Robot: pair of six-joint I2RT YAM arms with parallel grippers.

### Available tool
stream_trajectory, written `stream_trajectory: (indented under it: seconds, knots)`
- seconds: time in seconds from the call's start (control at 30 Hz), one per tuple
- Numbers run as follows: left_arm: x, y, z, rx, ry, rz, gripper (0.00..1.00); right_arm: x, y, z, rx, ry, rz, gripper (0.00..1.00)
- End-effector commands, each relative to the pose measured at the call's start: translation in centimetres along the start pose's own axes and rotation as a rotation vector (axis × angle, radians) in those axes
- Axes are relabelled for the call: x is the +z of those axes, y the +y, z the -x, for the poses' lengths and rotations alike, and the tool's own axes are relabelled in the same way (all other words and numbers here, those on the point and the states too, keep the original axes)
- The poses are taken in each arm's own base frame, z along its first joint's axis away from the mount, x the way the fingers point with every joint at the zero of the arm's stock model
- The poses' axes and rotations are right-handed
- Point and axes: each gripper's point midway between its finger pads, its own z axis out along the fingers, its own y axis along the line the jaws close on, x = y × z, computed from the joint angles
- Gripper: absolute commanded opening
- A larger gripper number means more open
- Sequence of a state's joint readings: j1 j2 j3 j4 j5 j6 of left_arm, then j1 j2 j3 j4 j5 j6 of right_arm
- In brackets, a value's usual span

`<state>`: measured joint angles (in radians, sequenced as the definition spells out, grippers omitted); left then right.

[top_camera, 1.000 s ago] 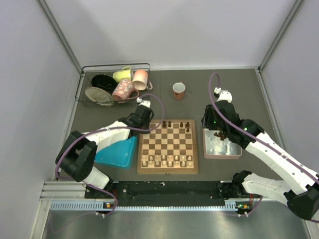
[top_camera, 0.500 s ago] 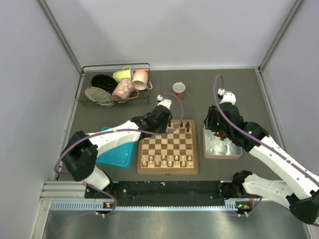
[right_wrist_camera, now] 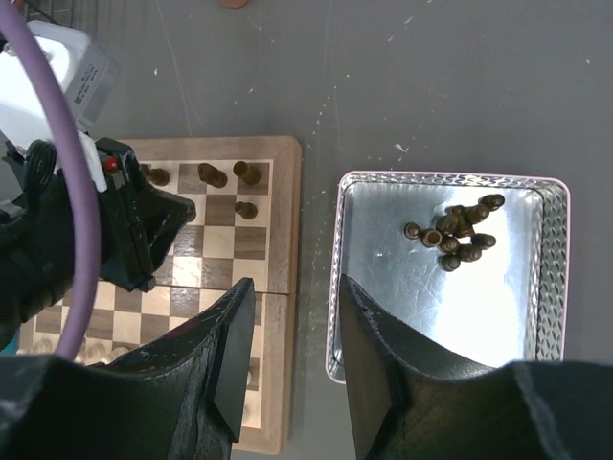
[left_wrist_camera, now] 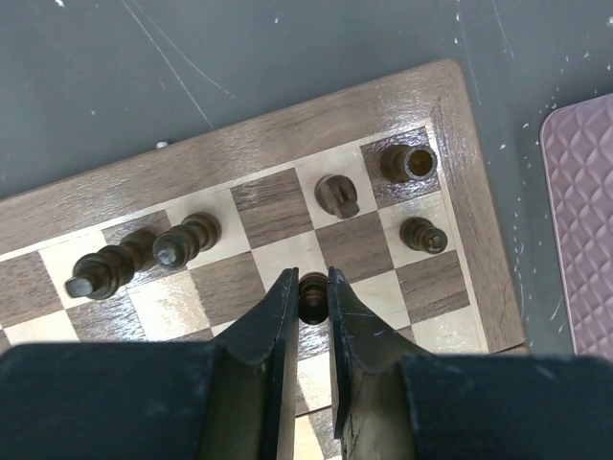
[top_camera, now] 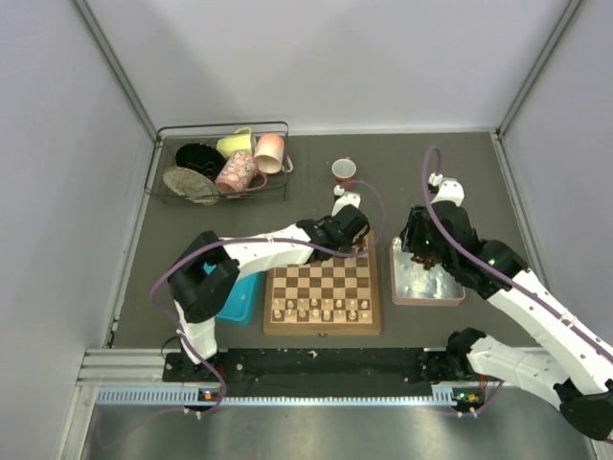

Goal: Set up the chess pieces on the board

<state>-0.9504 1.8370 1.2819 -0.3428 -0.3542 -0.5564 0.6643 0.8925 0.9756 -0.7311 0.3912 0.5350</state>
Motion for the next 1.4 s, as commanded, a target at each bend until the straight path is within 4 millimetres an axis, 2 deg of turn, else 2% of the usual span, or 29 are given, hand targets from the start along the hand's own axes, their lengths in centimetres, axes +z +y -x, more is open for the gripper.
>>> stream_trajectory:
  seconds: [0.0, 0.2, 0.3, 0.33, 0.47, 0.6, 0.7, 0.8, 0.87, 0.9, 0.93, 0.97, 1.0, 1.07, 1.1, 1.13, 1.17, 1.2, 1.23, 1.3, 1.33, 1.37]
  knots:
    - [-0.2, -1.4, 1.7, -0.027, -0.043, 0.005, 0.08, -0.5, -0.7, 0.8, 0.015, -0.035, -0.021, 0.40]
    - [0.0, -1.4, 0.3, -0.005, -0.008, 0.014, 0.14, -0.4, -0.8, 0.6, 0.012, -0.027, -0.026, 0.41]
    - [-0.3, -1.2, -0.2, -0.001, -0.003, 0.016, 0.24, -0.4, -0.7, 0.6, 0.013, -0.024, -0.023, 0.41]
    - [-0.4, -1.0, -0.3, -0.006, -0.002, 0.020, 0.30, -0.3, -0.7, 0.6, 0.014, -0.025, -0.025, 0.41]
    - [-1.1, -0.4, -0.2, -0.006, -0.007, 0.041, 0.40, -0.2, -0.6, 0.6, 0.014, -0.020, -0.027, 0.41]
    - [-2.0, -0.3, 0.6, -0.012, -0.031, 0.032, 0.44, 0.0, -0.6, 0.5, 0.015, -0.012, -0.029, 0.41]
    - [-3.6, 0.0, 1.6, -0.024, -0.058, 0.023, 0.44, 0.2, -0.4, 0.2, 0.013, -0.002, -0.028, 0.41]
    - [-6.2, 0.5, 3.0, -0.035, -0.125, -0.011, 0.43, 0.8, -0.2, -0.1, 0.005, 0.015, -0.026, 0.41]
    - [-8.7, 1.1, 4.4, -0.051, -0.195, -0.046, 0.43, 1.2, 0.1, 0.0, 0.001, 0.013, -0.019, 0.41]
    - [-9.1, 1.6, 3.9, -0.045, -0.200, -0.052, 0.43, 1.3, 0.2, -0.1, 0.002, 0.016, -0.017, 0.41]
    - [-11.1, 1.8, 5.1, -0.054, -0.254, -0.084, 0.44, 1.6, 0.3, -0.2, -0.005, 0.023, -0.019, 0.41]
    - [-12.0, 2.1, 5.6, -0.064, -0.288, -0.093, 0.44, 1.8, 0.7, 0.0, -0.002, 0.018, -0.006, 0.41]
    - [-13.5, 3.0, 5.7, -0.078, -0.325, -0.101, 0.44, 1.9, 1.0, -0.1, -0.005, 0.026, 0.011, 0.41]
    - [-14.7, 4.9, 6.2, -0.100, -0.389, -0.066, 0.44, 2.6, 1.7, -0.5, -0.015, 0.051, 0.030, 0.41]
    - [-15.6, 6.1, 5.8, -0.112, -0.412, -0.063, 0.44, 2.9, 2.6, -0.8, -0.020, 0.069, 0.071, 0.41]
    - [-15.7, 7.6, 5.9, -0.137, -0.426, -0.039, 0.44, 3.8, 3.1, -1.5, -0.030, 0.107, 0.077, 0.41]
    - [-15.8, 8.3, 5.7, -0.155, -0.427, -0.050, 0.44, 4.1, 3.8, -1.7, -0.028, 0.123, 0.095, 0.41]
    - [-16.0, 9.4, 4.9, -0.182, -0.423, -0.060, 0.44, 4.5, 4.8, -2.0, -0.023, 0.147, 0.137, 0.41]
    - [-15.4, 12.0, 5.1, -0.238, -0.423, -0.023, 0.44, 5.0, 5.4, -2.5, -0.028, 0.170, 0.152, 0.41]
    - [-14.9, 14.2, 3.6, -0.293, -0.390, -0.034, 0.43, 6.4, 6.5, -3.6, -0.035, 0.224, 0.171, 0.41]
    - [-14.7, 16.4, 3.7, -0.331, -0.397, 0.010, 0.43, 6.8, 7.3, -3.9, -0.041, 0.232, 0.187, 0.41]
    - [-14.6, 17.2, 3.4, -0.339, -0.396, 0.020, 0.42, 7.7, 7.9, -4.6, -0.053, 0.261, 0.190, 0.41]
